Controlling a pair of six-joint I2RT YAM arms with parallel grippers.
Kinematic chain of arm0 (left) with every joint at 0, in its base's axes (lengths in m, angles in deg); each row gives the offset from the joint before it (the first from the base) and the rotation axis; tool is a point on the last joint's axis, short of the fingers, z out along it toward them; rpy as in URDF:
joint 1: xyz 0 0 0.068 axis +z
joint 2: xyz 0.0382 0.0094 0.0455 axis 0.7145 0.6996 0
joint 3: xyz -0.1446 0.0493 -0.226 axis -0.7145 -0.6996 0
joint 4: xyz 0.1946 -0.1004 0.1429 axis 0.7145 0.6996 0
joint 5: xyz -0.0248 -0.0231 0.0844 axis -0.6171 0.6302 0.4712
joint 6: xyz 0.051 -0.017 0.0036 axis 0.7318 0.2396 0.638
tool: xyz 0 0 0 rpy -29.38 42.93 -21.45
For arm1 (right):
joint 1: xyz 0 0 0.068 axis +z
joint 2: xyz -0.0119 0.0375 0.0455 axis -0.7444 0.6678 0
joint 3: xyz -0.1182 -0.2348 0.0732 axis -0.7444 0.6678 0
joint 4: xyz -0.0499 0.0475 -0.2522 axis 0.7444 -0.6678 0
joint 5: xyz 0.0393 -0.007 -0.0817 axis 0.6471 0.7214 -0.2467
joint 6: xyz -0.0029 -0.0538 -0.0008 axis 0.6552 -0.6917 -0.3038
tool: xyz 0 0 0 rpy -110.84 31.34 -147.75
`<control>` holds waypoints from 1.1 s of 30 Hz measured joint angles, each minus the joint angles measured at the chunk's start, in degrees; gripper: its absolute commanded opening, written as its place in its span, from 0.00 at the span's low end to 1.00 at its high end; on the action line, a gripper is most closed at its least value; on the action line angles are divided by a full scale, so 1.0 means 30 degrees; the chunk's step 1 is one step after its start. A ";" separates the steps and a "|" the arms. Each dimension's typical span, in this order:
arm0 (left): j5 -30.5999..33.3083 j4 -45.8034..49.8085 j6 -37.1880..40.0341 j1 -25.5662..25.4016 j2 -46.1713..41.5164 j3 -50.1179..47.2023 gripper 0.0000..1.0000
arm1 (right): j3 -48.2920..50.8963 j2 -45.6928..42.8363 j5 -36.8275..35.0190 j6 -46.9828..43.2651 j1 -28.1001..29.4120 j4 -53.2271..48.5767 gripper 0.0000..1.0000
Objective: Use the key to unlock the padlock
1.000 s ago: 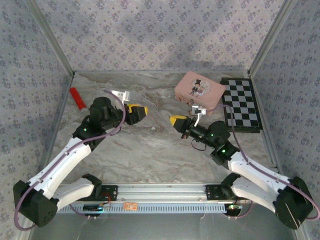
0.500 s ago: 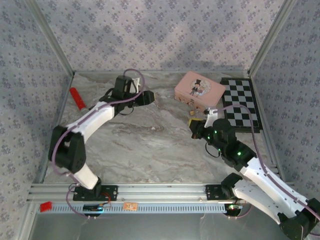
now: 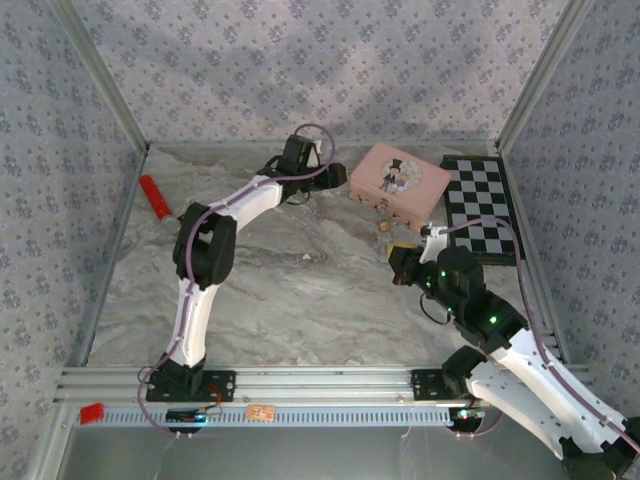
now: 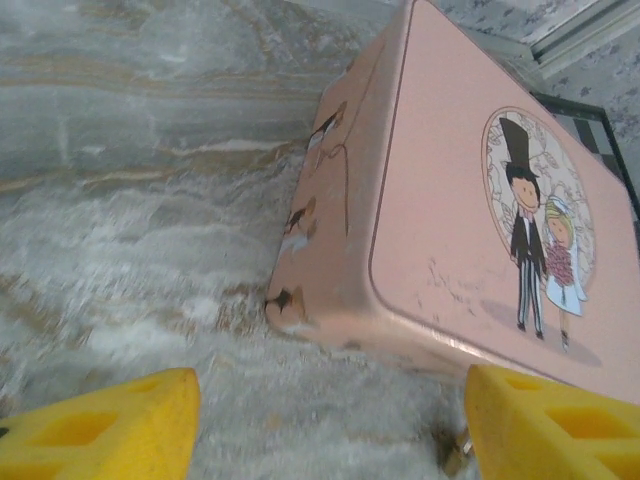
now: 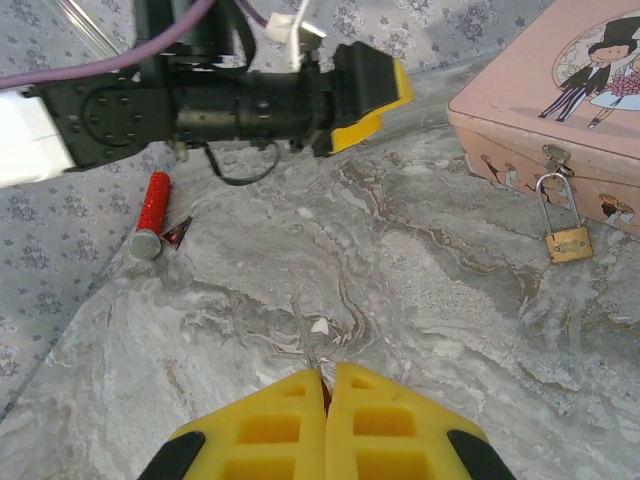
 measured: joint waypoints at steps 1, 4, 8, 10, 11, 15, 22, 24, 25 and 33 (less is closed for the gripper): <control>0.0080 0.0117 -0.0007 -0.0095 0.0678 0.0896 0.75 | 0.0015 -0.0073 0.0000 0.0087 0.0000 -0.0058 0.00; 0.0328 0.0357 0.0029 -0.0335 0.2477 0.3373 0.82 | 0.0204 -0.0306 0.0000 0.0270 0.0000 -0.0080 0.00; 0.0568 0.1647 0.0153 -0.0583 0.5064 0.7417 0.82 | 0.0525 -0.0510 0.0000 0.0641 0.0000 -0.0138 0.00; 0.0561 0.2543 0.0211 -0.0699 0.6448 0.9632 0.83 | 0.0707 -0.0525 -0.0007 0.0750 -0.0036 -0.0204 0.00; 0.0546 0.2936 0.0211 -0.0736 0.6965 1.0491 0.83 | 0.0794 -0.0525 0.0000 0.0794 -0.0036 -0.0211 0.00; 0.0546 0.4488 0.0197 -0.0933 0.8743 1.3318 0.82 | 0.0998 -0.0525 0.0007 0.0940 -0.0087 -0.0270 0.00; 0.0495 0.5501 0.0197 -0.0962 0.9209 1.4411 0.78 | 0.1013 -0.0525 0.0080 0.0962 -0.0284 -0.0386 0.00; 0.0481 0.5501 0.0197 -0.0954 0.9209 1.4404 0.75 | 0.1013 -0.0525 0.0087 0.0962 -0.0335 -0.0415 0.00; 0.0408 0.5413 0.0182 -0.0954 0.9202 1.4258 0.74 | 0.1013 -0.0525 0.0087 0.0962 -0.0335 -0.0423 0.00; -0.0270 0.1239 -0.0670 -0.0838 0.6477 0.8116 0.66 | 0.1137 -0.0525 0.0226 0.1464 -0.0532 -0.0423 0.00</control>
